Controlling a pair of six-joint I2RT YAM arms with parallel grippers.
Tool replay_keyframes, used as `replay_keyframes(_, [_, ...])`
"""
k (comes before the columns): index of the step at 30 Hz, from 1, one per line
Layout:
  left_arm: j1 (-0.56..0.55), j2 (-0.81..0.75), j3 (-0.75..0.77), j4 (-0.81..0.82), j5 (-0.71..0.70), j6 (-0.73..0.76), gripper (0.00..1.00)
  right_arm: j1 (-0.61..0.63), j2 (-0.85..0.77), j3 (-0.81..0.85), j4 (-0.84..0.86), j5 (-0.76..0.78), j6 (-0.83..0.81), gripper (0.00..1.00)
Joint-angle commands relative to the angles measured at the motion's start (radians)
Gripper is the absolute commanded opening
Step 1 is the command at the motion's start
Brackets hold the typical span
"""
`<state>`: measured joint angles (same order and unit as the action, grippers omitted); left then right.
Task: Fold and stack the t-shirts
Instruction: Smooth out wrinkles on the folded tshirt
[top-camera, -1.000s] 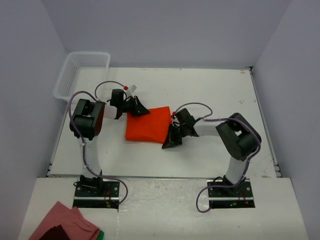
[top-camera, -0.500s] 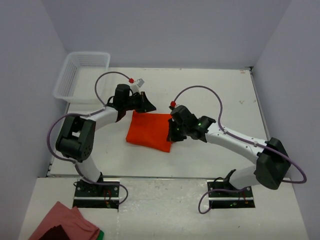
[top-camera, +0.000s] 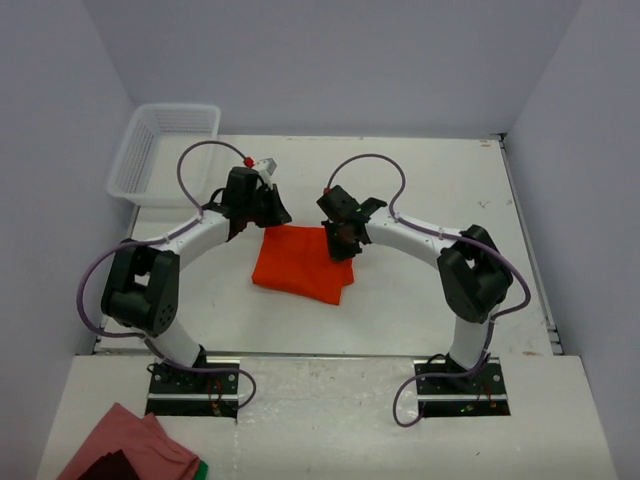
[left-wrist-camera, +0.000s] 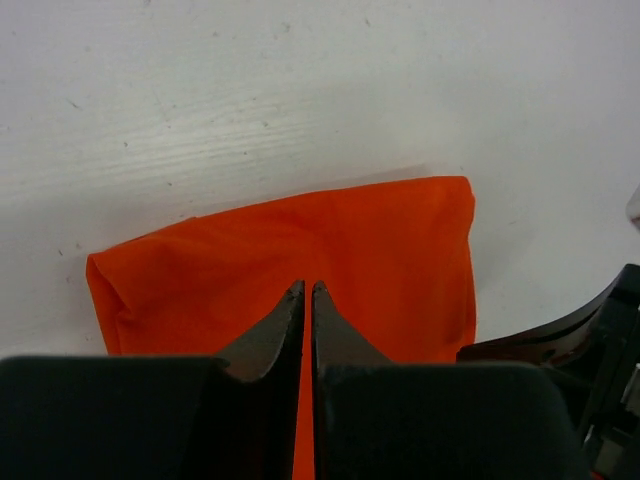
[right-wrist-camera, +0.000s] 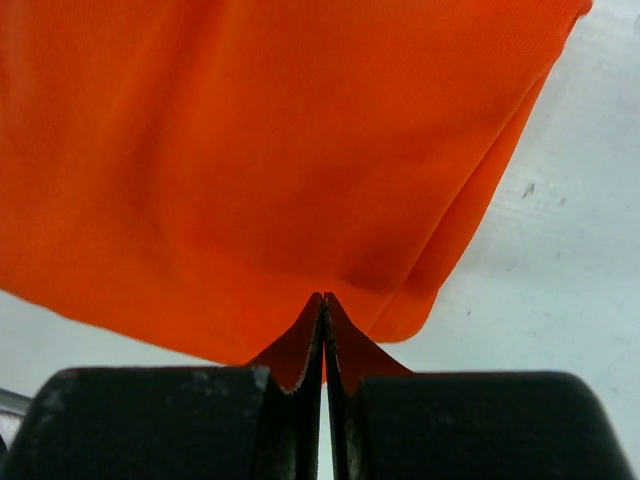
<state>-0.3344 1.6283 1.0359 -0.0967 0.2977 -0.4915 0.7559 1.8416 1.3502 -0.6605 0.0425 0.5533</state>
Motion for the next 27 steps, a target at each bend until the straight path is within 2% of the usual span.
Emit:
replay_keyframes(1, [0.005, 0.044, 0.018, -0.023, -0.043, 0.033, 0.05, -0.030, 0.031, 0.075, -0.021, -0.001, -0.042, 0.00])
replay_keyframes(12, [0.009, 0.238, 0.115, -0.037, -0.115, 0.050, 0.02, -0.049, 0.108, 0.070, -0.021, -0.010, -0.027, 0.00])
replay_keyframes(18, [0.058, 0.307, 0.176, -0.034, -0.129, 0.073, 0.00, -0.066, 0.182, 0.086, -0.053, 0.028, -0.003, 0.00])
replay_keyframes(24, [0.139, 0.384, 0.277, -0.024, -0.049, 0.096, 0.00, -0.099, 0.228, 0.109, -0.110, 0.086, 0.016, 0.00])
replay_keyframes(27, [0.144, 0.393, 0.317, -0.040, -0.031, 0.116, 0.00, -0.121, 0.229, 0.096, -0.119, 0.102, 0.020, 0.00])
